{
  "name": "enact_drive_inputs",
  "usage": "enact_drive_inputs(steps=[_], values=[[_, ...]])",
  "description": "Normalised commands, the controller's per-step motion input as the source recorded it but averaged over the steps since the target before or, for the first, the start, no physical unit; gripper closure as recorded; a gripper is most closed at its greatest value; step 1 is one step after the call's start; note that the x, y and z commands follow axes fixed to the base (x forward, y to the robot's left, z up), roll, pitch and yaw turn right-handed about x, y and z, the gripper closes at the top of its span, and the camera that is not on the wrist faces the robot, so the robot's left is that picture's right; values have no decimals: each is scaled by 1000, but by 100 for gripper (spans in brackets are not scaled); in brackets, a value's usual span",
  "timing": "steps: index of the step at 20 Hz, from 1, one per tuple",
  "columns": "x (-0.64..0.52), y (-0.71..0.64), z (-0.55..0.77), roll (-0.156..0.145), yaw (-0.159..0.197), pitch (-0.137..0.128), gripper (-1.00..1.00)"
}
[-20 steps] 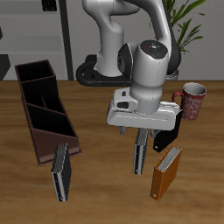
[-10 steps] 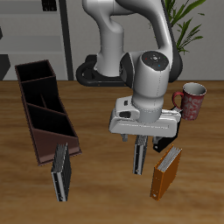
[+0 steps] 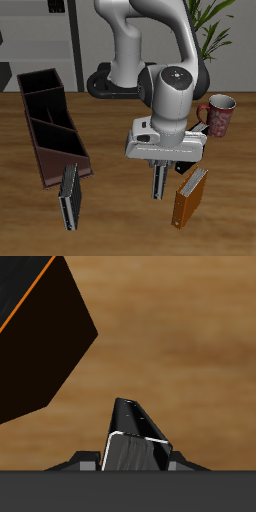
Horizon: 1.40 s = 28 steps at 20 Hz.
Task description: Place the left striped book into the right desk caddy's front compartment
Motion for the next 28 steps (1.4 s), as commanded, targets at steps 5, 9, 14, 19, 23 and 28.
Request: enact_drive_inputs(steps=[5, 9, 14, 19, 23, 28], values=[[122, -391, 300, -54, 41, -38, 100], [-196, -531, 780, -28, 19, -101, 100], [-360, -414, 808, 1, 82, -105, 100], [-517, -449, 757, 5, 80, -55, 100], [-529, -386, 555, -9, 121, -55, 100], [-571, -291, 497, 7, 70, -41, 100]])
